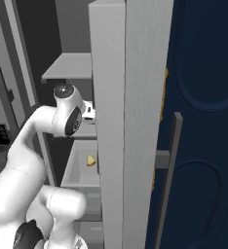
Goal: Grab a lemon wedge from the fridge and one ice cube from the ice bowl, and put them in the glass of lemonade.
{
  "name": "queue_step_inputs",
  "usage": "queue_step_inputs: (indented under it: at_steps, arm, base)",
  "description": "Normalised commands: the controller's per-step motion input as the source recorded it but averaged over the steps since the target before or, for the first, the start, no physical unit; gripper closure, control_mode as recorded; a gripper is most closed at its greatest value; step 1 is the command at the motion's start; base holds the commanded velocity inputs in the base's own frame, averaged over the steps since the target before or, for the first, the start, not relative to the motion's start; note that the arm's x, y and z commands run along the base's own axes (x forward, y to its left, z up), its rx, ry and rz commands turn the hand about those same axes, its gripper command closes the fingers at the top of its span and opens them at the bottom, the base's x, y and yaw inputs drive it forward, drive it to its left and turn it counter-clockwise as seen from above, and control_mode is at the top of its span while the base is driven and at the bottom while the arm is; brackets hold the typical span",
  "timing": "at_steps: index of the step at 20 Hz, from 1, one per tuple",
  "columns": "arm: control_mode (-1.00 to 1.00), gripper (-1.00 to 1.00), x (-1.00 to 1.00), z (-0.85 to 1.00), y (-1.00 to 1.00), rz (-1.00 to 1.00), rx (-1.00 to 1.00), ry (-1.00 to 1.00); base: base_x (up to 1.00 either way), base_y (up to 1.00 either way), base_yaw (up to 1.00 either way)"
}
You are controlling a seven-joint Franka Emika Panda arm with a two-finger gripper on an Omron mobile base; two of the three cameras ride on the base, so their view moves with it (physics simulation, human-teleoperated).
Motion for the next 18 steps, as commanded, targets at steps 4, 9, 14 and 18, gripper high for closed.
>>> queue_step_inputs:
  at_steps: [4,9,14,18]
  arm:
    - [-1.0,-1.0,0.97,-0.34,0.0,0.19,0.0,0.04]
    - [-1.0,-1.0,0.76,-0.28,0.0,0.18,0.0,0.02]
    - [-1.0,-1.0,0.47,-0.24,0.01,0.13,0.0,0.03]
    - [-1.0,-1.0,0.4,-0.13,0.09,0.07,0.0,0.03]
  base:
    - [0.0,0.0,0.0]
    - [0.0,0.0,0.0]
    - [0.0,0.0,0.0]
    - [0.0,0.0,0.0]
